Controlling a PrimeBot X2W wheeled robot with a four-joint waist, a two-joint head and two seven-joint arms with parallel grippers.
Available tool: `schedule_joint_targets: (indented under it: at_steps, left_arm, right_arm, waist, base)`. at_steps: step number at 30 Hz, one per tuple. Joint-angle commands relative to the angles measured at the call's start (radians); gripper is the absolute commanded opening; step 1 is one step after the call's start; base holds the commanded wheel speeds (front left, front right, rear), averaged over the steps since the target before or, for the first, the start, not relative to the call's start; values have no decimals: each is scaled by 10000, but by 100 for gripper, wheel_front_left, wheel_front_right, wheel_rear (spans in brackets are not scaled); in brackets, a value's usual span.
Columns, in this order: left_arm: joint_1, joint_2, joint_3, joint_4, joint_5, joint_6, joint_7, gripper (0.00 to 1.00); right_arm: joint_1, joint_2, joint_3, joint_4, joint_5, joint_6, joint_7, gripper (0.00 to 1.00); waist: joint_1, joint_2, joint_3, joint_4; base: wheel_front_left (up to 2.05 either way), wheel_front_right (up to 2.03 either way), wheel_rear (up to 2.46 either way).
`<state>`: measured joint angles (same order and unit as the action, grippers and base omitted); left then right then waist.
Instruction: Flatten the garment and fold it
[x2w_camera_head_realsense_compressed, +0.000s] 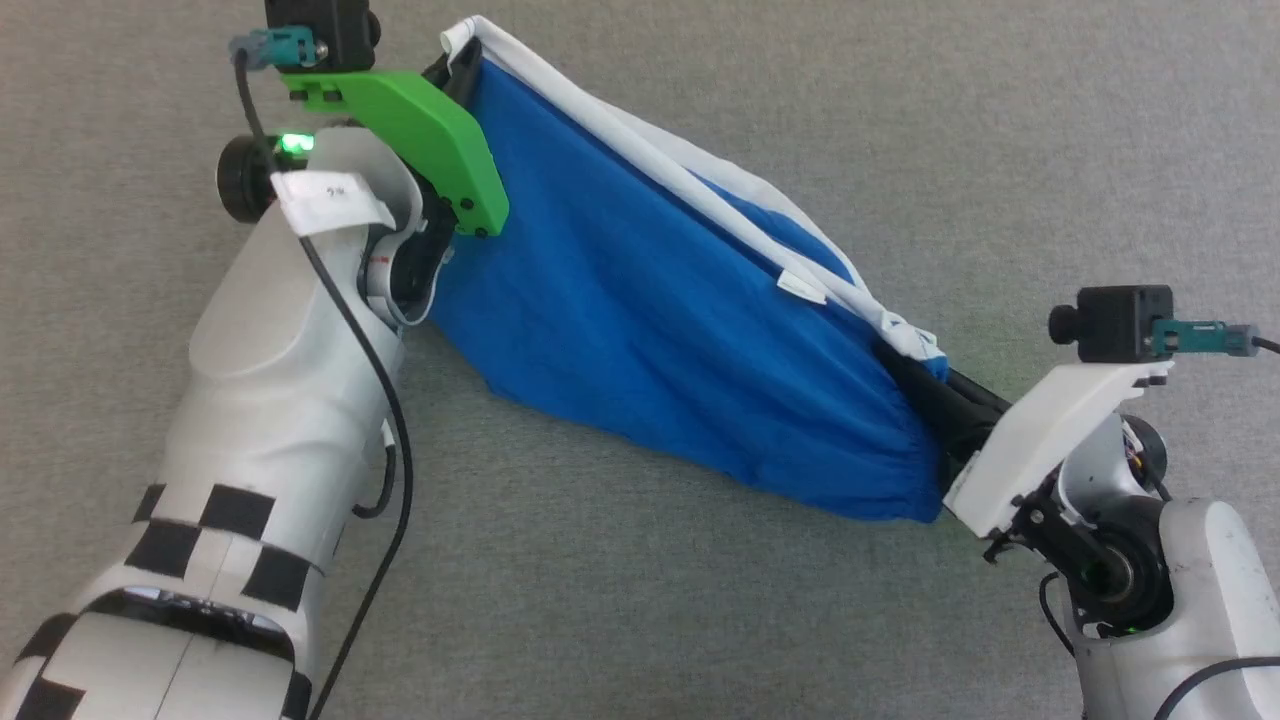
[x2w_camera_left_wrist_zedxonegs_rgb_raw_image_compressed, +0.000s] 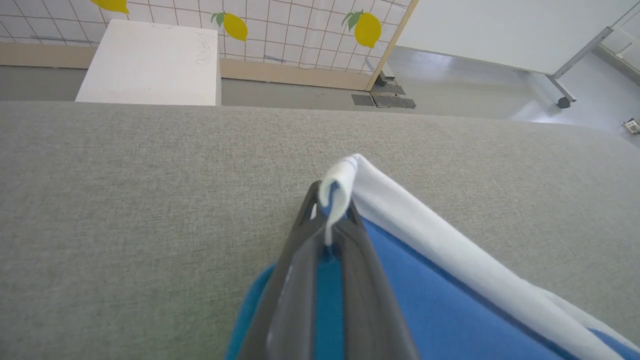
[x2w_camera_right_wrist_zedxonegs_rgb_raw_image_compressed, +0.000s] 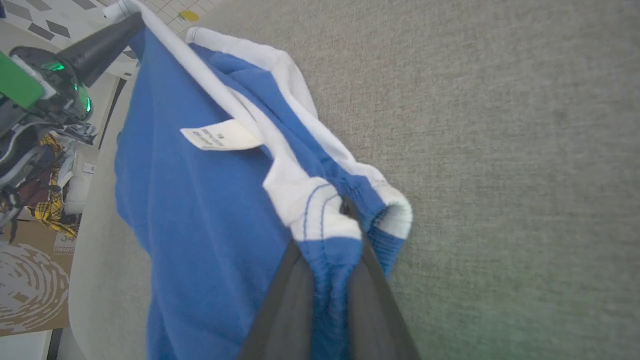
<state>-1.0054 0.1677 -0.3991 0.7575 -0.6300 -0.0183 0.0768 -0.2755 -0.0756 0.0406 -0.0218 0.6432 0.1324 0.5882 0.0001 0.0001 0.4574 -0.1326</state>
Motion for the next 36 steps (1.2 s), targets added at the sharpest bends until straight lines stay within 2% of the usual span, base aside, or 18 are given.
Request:
schedule_joint_targets:
  at_steps: [1, 9, 10, 11, 12, 19, 25, 29, 36]
  left_arm:
    - [-236, 63, -44, 192, 181, -54, -40, 0]
    - [-497, 27, -224, 1154, 253, -182, -142, 0]
    - [-532, -6, -223, 1234, 236, -209, -207, 21]
    - [-555, -25, -221, 1299, 223, -225, -262, 76]
    - [-589, -44, -205, 1365, 221, -215, -400, 100]
    - [-739, -34, -344, 1760, 401, -345, -1408, 100]
    - [-489, 284, -655, 1309, 1020, -301, -2941, 100]
    - [434, 598, -235, 101, 1041, -185, -3351, 100]
    - [3483, 1382, 900, -3664, 1739, 680, -3382, 100]
  right_arm:
    - [-159, 24, 55, 43, 43, -17, -34, 0]
    - [-250, 65, 553, 25, 355, -17, 27, 0]
    - [-236, 58, 593, 3, 403, -17, 66, 41]
    - [-219, 40, 621, -19, 426, -17, 95, 100]
    - [-194, 18, 624, -49, 446, -17, 111, 100]
    - [300, -175, 191, -852, 27, -17, -345, 100]
    - [979, -210, -197, -1683, -1614, -17, -713, 100]
    - [1486, -227, -44, -2016, -3098, -17, -490, 100]
    - [2247, 53, 250, -2119, -4608, -17, 290, 100]
  waist:
    - [-1, -1, 355, -304]
    - [-1, -1, 618, -535]
    - [-1, -1, 616, -532]
    - [-1, -1, 605, -530]
    - [-1, -1, 580, -520]
    - [-1, -1, -220, -164]
    - [-1, -1, -1106, 215]
    - [-1, -1, -1694, 448]
    - [-1, -1, -2413, 802]
  base:
    - [0, 0, 0]
    - [0, 0, 0]
    - [0, 0, 0]
    - [0, 0, 0]
    - [0, 0, 0]
    - [0, 0, 0]
    - [0, 0, 0]
    - [0, 0, 0]
    - [0, 0, 0]
